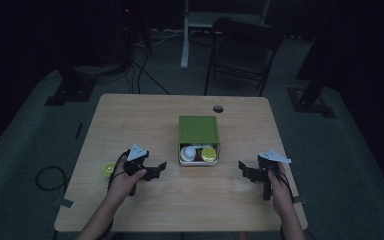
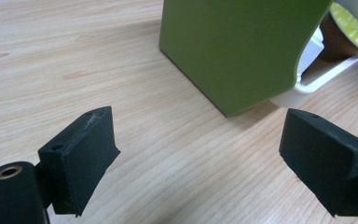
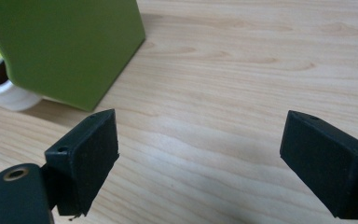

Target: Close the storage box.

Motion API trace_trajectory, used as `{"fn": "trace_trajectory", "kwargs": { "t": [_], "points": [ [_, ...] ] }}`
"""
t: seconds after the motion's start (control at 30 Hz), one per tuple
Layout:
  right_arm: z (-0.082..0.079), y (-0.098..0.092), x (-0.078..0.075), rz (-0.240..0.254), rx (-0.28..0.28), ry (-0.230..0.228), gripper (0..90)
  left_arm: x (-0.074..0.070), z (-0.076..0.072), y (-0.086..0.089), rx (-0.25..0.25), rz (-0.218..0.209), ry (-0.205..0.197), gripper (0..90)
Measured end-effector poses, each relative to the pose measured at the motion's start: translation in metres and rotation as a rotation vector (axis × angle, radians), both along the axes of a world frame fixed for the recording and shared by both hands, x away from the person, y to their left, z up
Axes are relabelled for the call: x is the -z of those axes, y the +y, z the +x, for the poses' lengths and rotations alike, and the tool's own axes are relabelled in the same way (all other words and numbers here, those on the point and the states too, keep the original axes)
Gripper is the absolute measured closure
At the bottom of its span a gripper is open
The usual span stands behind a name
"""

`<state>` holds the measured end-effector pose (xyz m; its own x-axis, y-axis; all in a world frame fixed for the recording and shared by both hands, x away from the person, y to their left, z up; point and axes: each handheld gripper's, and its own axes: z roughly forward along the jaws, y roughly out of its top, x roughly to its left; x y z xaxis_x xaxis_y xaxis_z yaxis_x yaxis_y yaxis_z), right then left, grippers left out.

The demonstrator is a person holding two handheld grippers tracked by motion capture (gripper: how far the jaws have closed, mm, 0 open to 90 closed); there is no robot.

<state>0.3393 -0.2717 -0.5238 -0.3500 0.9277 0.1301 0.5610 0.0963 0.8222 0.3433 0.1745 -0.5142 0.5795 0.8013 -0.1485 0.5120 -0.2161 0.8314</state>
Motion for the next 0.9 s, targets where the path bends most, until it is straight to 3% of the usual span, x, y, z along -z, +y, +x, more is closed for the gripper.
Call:
{"fn": "trace_trajectory", "kwargs": {
  "t": [0.3,0.47,0.9],
  "points": [
    [-0.007,-0.012,0.004,-0.028,0.063,0.019,11.1,0.003,-0.01,0.006,-0.074,-0.002,0.037,11.0],
    [-0.012,-0.018,0.007,-0.051,0.096,0.027,11.1,0.005,-0.015,0.008,-0.119,0.022,0.059,11.0],
    [-0.027,-0.03,0.011,-0.08,0.246,0.063,11.1,0.007,-0.033,0.016,-0.181,0.023,0.077,11.0]
  ]
}}
